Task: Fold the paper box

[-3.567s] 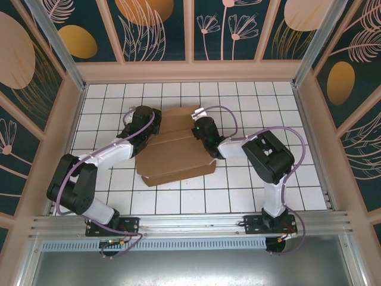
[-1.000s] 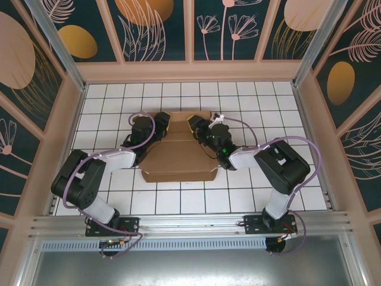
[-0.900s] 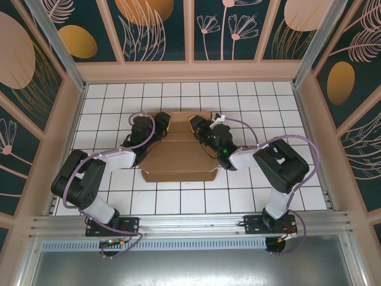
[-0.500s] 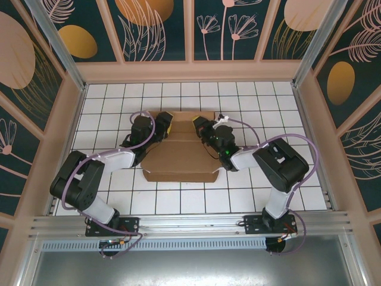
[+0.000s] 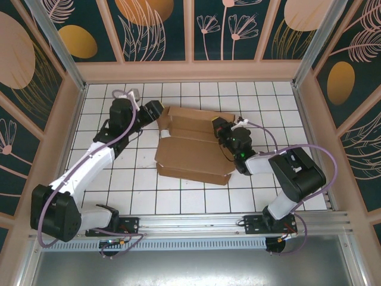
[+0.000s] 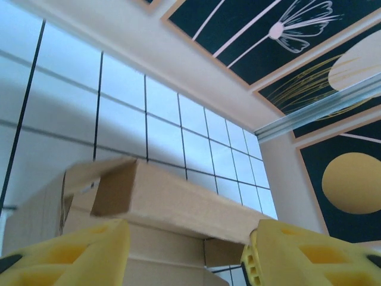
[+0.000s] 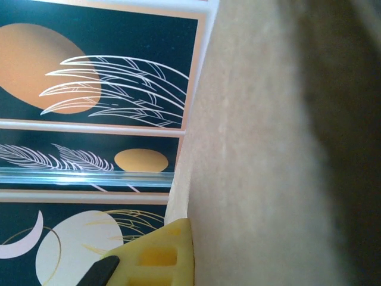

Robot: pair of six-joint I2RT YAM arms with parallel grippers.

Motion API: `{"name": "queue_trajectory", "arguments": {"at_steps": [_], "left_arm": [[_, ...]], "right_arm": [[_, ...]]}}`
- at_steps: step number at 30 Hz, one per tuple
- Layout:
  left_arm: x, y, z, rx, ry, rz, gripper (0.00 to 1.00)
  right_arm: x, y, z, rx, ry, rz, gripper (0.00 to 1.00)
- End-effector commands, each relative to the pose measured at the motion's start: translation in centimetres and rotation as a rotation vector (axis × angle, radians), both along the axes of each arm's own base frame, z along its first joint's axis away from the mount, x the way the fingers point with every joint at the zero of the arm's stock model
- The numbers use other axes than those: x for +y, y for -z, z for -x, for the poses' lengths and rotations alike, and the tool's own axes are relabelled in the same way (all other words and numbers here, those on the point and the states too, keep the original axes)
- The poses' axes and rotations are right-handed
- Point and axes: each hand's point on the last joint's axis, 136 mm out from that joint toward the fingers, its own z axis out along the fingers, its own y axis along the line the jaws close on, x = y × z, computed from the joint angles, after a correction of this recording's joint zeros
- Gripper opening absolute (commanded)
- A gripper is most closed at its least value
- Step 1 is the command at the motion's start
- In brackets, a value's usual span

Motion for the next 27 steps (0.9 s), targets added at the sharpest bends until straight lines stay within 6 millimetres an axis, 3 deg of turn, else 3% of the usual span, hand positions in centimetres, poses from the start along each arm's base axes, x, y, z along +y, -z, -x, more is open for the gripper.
{"name": "queue_trajectory", "arguments": {"at_steps": [1,6,10,20,23,24,27], "left_arm": [[0.0,1.5,-0.6,0.05,0.043,-0.149,0.59],[-3.4,4.5,-2.4,0.162,0.171,-0.072,0.58],[-4.5,5.7,-3.2,0.189,0.196,-0.036,0.58],[-4.0,9.8,-4.7,0.278,0.169,-0.166,0.58],[-4.1,9.8,-4.6,0.271,0.18,-0.223,0.58],[-3.9,11.2,-4.8,0.301,0.175,-0.265,0.58],[-2.6,11.0,-5.1,0.29,0.138,-0.358,0.59]], "right_arm": [[-0.9,0.3,0.4,-0.011,-0.008,0.021,0.07],[-1.1,0.4,0.4,-0.011,-0.021,0.013,0.07],[-0.7,0.4,0.3,-0.013,-0.039,0.016,0.08],[-0.2,0.2,0.2,-0.026,-0.061,0.021,0.08],[-0.2,0.4,0.2,-0.021,-0.057,0.037,0.08],[-0.2,0.4,0.2,-0.021,-0.058,0.04,0.08],[-0.2,0.2,0.1,-0.025,-0.061,0.048,0.08]]}}
